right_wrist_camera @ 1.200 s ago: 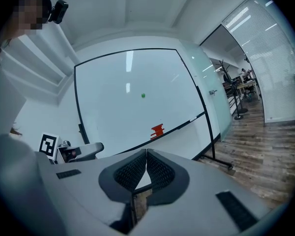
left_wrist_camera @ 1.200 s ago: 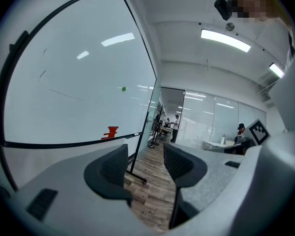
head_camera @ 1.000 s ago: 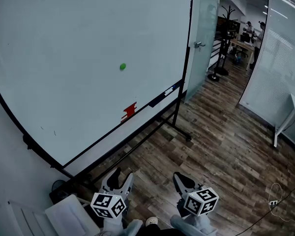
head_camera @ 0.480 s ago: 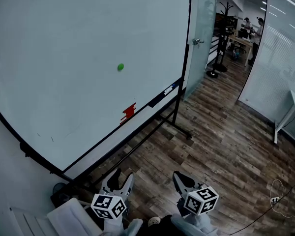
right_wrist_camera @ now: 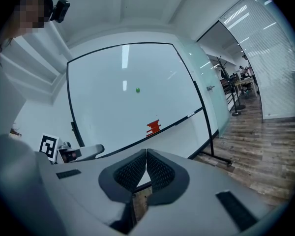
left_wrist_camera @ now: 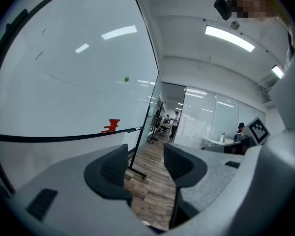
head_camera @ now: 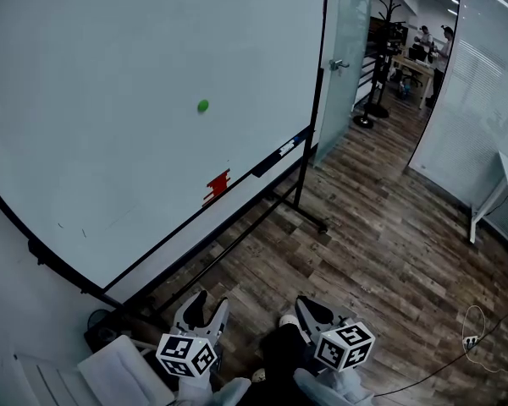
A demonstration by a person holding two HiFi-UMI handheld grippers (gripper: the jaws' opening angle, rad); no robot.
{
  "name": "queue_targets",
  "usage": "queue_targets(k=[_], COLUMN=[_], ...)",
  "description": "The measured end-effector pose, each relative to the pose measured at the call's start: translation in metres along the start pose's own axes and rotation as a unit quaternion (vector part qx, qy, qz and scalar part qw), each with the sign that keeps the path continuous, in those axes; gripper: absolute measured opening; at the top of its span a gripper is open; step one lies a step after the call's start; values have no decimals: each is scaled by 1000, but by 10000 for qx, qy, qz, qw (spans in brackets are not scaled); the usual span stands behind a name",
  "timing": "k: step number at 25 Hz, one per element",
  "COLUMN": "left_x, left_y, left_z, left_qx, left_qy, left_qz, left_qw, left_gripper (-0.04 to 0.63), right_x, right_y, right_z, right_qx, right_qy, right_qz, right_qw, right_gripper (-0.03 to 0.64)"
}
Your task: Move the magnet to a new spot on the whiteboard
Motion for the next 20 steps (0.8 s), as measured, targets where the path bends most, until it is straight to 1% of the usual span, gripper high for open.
queue_targets(k=[3,7,20], left_x=[1,-2,-22], left_y=[-2,-14,-53], left_z=[11,29,111], left_qx=[-13,50,150], left_qy=[1,-47,-321], left_qz=[36,79,118], left_qw=[10000,9999,9993], left_gripper=[221,221,221], right_x=[9,23,74], right_y=[-2,-15,-63], right_z=[7,24,102], right_qx=[-22,16,-65], right_qy=[-20,-75,-480], right_qz=[12,5,-118], right_qw=[10000,10000,9988], right_gripper=[28,28,28])
Point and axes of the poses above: the fingertips, and each gripper's own axes: z forward along the fingers, x to its right, y out of its underside, the point moved 1 cm from there along -z, backward along the fingers, and after that the axes turned 7 degrees about -z, right-handed, at the moved point
